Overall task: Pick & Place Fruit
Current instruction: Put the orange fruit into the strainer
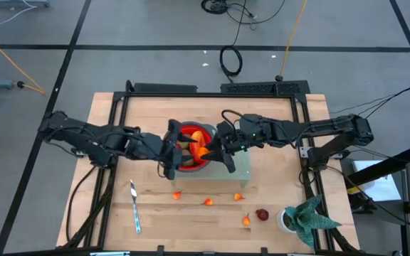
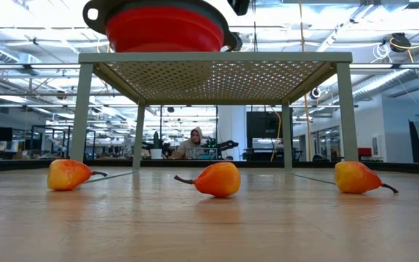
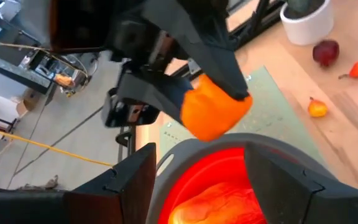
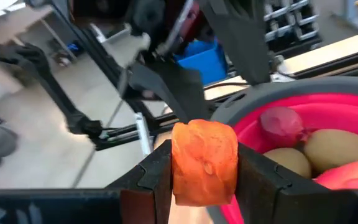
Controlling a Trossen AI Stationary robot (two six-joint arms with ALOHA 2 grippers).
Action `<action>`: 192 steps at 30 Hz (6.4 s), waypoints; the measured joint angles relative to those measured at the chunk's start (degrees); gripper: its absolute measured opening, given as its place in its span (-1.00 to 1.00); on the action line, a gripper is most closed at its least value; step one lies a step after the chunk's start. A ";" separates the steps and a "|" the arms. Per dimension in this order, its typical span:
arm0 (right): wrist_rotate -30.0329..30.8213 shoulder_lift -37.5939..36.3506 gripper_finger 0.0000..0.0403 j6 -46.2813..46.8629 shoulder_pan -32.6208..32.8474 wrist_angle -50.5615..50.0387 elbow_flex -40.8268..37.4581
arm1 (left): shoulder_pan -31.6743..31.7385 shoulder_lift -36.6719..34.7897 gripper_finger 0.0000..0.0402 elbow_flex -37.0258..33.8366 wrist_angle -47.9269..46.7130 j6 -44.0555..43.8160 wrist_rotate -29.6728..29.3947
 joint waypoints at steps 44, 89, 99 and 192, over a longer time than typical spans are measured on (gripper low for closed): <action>-5.75 -0.02 -0.38 5.96 -1.86 -2.19 0.00 | -3.94 5.52 0.21 1.60 8.33 15.77 -1.53; -9.88 -0.02 -0.38 6.90 -1.84 -1.67 -0.02 | -0.35 5.52 -0.43 1.57 8.33 13.86 6.13; -9.74 -0.02 -0.16 6.88 -1.84 -2.06 -0.04 | -0.37 5.52 -0.45 1.57 7.60 13.80 4.72; 14.14 -47.06 -1.00 -24.80 10.92 -15.00 -34.75 | 22.51 7.40 -0.43 12.15 -32.74 -49.14 22.58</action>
